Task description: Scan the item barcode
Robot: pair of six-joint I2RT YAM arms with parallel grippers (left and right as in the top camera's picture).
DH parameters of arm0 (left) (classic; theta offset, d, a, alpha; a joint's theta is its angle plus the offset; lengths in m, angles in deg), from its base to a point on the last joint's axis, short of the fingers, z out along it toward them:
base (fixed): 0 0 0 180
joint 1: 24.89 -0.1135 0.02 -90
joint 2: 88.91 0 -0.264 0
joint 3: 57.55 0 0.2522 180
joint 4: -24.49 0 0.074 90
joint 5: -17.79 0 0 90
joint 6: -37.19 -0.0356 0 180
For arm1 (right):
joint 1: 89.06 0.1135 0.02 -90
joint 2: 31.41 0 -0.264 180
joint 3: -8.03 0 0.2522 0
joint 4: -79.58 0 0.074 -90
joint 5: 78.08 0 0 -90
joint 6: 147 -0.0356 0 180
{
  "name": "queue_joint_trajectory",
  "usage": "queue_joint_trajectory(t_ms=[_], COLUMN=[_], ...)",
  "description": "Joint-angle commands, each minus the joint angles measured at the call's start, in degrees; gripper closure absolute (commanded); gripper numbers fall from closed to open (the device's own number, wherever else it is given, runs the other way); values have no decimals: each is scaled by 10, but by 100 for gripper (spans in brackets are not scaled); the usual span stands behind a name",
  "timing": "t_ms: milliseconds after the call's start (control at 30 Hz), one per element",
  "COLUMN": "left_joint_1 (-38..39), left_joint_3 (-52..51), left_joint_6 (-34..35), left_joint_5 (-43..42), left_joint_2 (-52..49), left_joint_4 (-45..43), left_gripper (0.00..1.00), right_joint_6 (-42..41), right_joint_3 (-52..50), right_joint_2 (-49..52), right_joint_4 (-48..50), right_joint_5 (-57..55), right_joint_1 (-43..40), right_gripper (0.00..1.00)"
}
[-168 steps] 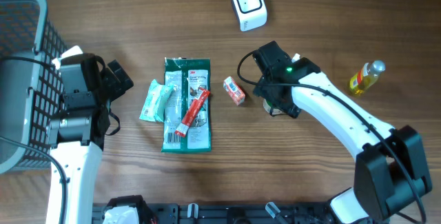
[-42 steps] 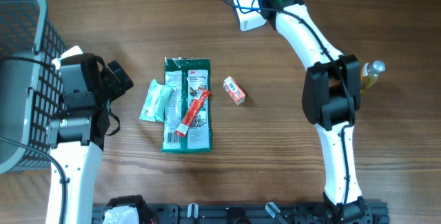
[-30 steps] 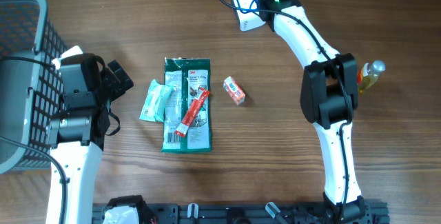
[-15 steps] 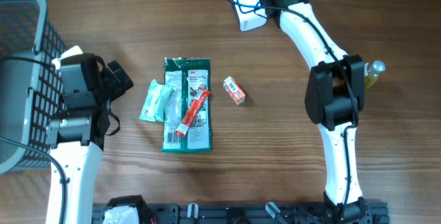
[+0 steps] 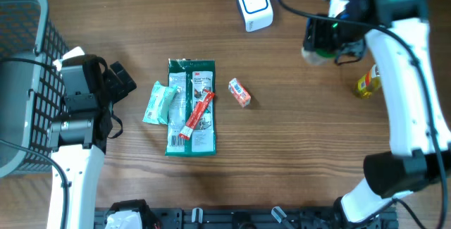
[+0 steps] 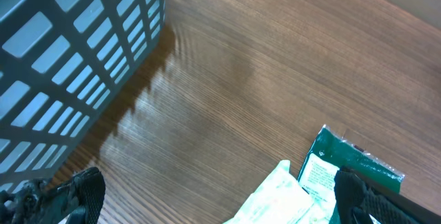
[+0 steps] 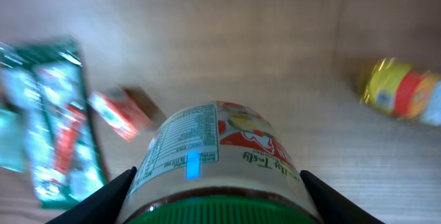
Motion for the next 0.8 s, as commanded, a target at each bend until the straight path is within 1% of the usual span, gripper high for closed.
queue_joint_trajectory(t_ms=[0, 33, 100, 133, 200, 233, 267, 300, 367, 467, 500, 567, 633, 700, 767], left_joint_1=[-2, -2, -2, -2, -2, -2, -2, -2, -2, -2, -2, -2, -2, -2, -2], left_joint_3=[5, 5, 5, 5, 5, 5, 5, 5, 5, 5, 5, 5, 5, 5, 5], left_joint_6=[-5, -5, -5, -5, -5, -5, -5, -5, -5, -5, -5, -5, -5, -5, -5], left_joint_5=[7, 7, 7, 7, 7, 7, 7, 7, 7, 7, 7, 7, 7, 7, 7], left_joint_2=[2, 2, 2, 2, 2, 2, 2, 2, 2, 2, 2, 2, 2, 2, 2], left_joint_4=[-2, -2, -2, -2, -2, -2, -2, -2, -2, -2, -2, -2, -2, -2, -2], left_gripper=[0, 0, 0, 0, 0, 0, 0, 0, 0, 0, 0, 0, 0, 0, 0], right_joint_6=[0, -7, -19, -19, -8, -8, -8, -8, 1, 14, 18, 22, 23, 22, 20], right_joint_3=[-149, -198, -328, -366, -442, -453, -452, -449, -404, -269, -196, -106, -102, -120, -143], right_joint_2=[13, 13, 13, 13, 13, 13, 13, 12, 4, -11, -14, -15, -17, -17, -16], right_joint_4=[75, 109, 214, 250, 331, 345, 349, 352, 308, 201, 142, 68, 55, 68, 93], right_joint_5=[-25, -32, -54, -54, -54, -55, -55, -62, -82, -88, -70, 0, 81, 106, 106], right_joint_1=[-3, -4, -13, -17, -18, -19, -19, -19, -19, -18, -13, -2, 17, 44, 76], right_gripper=[88, 88, 88, 87, 80, 37, 18, 0, 0, 0, 0, 0, 0, 0, 0])
